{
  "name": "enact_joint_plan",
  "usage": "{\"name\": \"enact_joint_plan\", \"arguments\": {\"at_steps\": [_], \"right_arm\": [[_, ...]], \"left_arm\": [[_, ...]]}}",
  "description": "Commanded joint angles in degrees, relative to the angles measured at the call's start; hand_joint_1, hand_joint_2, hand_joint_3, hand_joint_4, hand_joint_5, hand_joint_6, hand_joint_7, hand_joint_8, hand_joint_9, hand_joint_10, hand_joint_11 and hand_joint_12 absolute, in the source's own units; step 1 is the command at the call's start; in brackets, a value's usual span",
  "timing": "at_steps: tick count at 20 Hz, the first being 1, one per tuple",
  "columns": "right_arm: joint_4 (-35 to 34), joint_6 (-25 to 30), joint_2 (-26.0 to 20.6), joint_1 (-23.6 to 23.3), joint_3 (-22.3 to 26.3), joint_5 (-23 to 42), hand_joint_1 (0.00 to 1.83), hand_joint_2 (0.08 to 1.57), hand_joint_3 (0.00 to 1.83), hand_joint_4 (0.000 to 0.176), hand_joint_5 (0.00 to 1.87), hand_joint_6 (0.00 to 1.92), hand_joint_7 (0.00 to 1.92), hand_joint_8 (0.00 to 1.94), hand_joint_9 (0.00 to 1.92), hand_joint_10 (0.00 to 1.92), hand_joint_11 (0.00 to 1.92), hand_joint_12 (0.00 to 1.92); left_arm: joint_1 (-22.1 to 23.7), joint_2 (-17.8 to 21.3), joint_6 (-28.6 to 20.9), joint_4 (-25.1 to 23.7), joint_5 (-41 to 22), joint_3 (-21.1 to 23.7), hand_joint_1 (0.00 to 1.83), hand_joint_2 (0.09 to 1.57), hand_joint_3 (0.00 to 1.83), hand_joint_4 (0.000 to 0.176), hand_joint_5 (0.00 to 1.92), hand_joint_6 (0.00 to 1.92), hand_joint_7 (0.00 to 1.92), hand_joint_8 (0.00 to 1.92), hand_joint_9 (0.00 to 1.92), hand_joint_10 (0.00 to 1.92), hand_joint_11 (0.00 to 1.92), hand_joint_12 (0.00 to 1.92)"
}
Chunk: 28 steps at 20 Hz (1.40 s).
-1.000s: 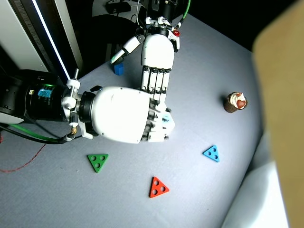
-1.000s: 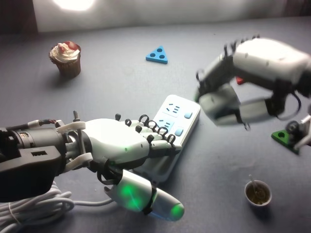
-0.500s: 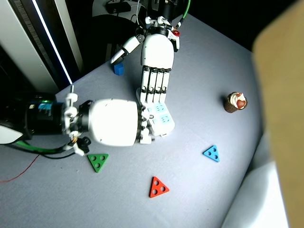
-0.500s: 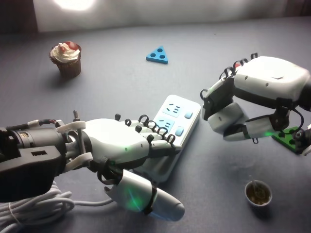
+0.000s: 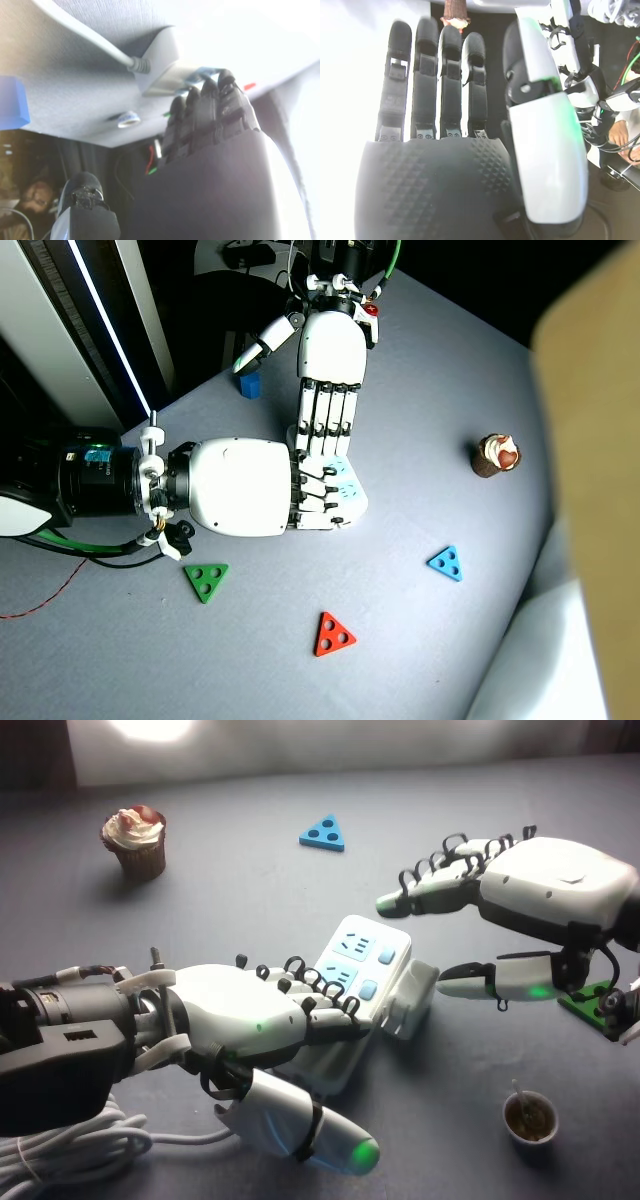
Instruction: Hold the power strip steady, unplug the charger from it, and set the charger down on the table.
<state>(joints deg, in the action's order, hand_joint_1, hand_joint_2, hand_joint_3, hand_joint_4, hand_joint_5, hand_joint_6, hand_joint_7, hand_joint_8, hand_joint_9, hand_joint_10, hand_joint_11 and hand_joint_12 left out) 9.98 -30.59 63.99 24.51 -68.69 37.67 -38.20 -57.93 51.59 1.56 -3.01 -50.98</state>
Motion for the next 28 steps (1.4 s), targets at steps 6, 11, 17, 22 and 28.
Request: {"name": "enact_joint_plan", "arguments": {"at_steps": [6,11,17,22,28], "right_arm": [[-21.1,0.6,-5.9,-1.9,10.0,7.1,0.65,0.92,0.00,0.000,0.00,0.00,0.00,0.00,0.03,0.00,0.00,0.20],[-44.8,0.5,-12.0,0.0,22.1,8.2,0.64,0.93,0.00,0.000,0.00,0.00,0.00,0.00,0.00,0.00,0.00,0.00],[-49.4,-0.4,-15.6,4.0,30.2,16.2,0.61,0.92,0.00,0.000,0.00,0.00,0.01,0.00,0.02,0.00,0.03,0.01],[-54.4,-1.0,-18.7,8.4,37.4,17.2,0.63,0.97,0.02,0.000,0.00,0.00,0.00,0.00,0.00,0.00,0.03,0.02],[-48.2,-1.0,-20.8,13.4,43.8,23.5,0.66,0.97,0.00,0.000,0.00,0.00,0.00,0.00,0.02,0.00,0.03,0.02]], "left_arm": [[0.3,0.1,-0.4,0.5,-1.6,0.2,0.00,0.92,0.00,0.000,0.07,0.00,0.06,0.00,0.05,0.00,0.01,0.08],[0.9,0.6,-0.4,0.6,-1.8,0.5,0.00,0.92,0.00,0.000,0.04,0.00,0.03,0.00,0.02,0.00,0.01,0.08],[5.1,1.4,-0.3,0.1,-1.4,0.8,0.00,0.91,0.00,0.000,0.04,0.00,0.04,0.00,0.04,0.01,0.02,0.08],[10.4,3.2,-0.3,-0.3,-1.2,1.5,0.00,0.91,0.00,0.000,0.06,0.01,0.06,0.01,0.05,0.01,0.05,0.09],[18.2,7.2,-0.2,-1.3,3.4,2.7,0.00,0.91,0.00,0.000,0.05,0.00,0.06,0.00,0.04,0.00,0.03,0.08]]}}
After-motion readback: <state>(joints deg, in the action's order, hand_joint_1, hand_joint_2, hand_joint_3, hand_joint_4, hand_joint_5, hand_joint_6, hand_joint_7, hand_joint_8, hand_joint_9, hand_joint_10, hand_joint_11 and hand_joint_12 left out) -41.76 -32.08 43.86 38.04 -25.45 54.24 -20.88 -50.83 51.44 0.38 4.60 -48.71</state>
